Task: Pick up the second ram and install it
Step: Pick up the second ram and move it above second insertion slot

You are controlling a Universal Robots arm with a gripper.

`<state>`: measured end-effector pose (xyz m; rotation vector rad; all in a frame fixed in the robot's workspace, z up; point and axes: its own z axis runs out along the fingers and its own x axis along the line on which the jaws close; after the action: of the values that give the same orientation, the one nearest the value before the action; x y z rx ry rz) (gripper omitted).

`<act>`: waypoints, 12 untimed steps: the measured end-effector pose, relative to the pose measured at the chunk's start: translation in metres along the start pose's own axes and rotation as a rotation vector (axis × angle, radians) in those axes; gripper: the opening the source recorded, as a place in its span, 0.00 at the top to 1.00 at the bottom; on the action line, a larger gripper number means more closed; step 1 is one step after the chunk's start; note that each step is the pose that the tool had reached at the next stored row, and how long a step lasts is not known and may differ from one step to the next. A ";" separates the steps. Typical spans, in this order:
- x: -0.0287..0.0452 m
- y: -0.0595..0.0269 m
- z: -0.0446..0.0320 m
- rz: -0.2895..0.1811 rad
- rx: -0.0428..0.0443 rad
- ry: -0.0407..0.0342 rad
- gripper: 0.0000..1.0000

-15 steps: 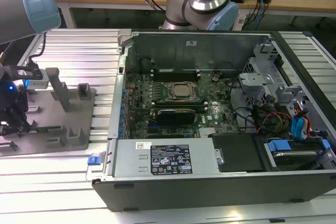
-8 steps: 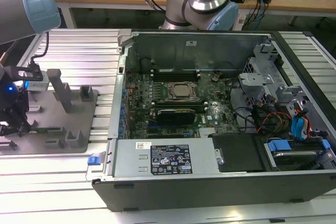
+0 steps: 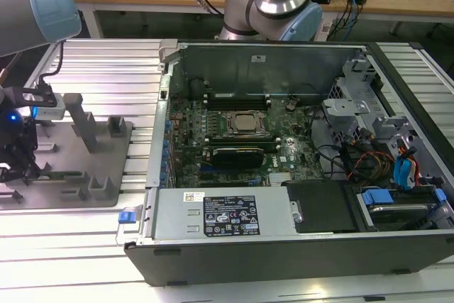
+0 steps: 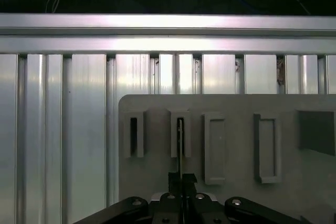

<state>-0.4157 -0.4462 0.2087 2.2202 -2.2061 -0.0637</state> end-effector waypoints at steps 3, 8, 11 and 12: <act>0.0000 0.0001 -0.0011 -0.010 -0.0008 0.0006 0.90; -0.0002 0.0005 -0.0113 -0.011 -0.0004 0.0004 0.90; -0.0005 0.0010 -0.0253 -0.011 -0.0005 0.0004 0.90; -0.0006 0.0011 -0.0302 -0.011 -0.0005 0.0004 0.90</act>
<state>-0.4158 -0.4462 0.2389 2.2321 -2.1934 -0.0638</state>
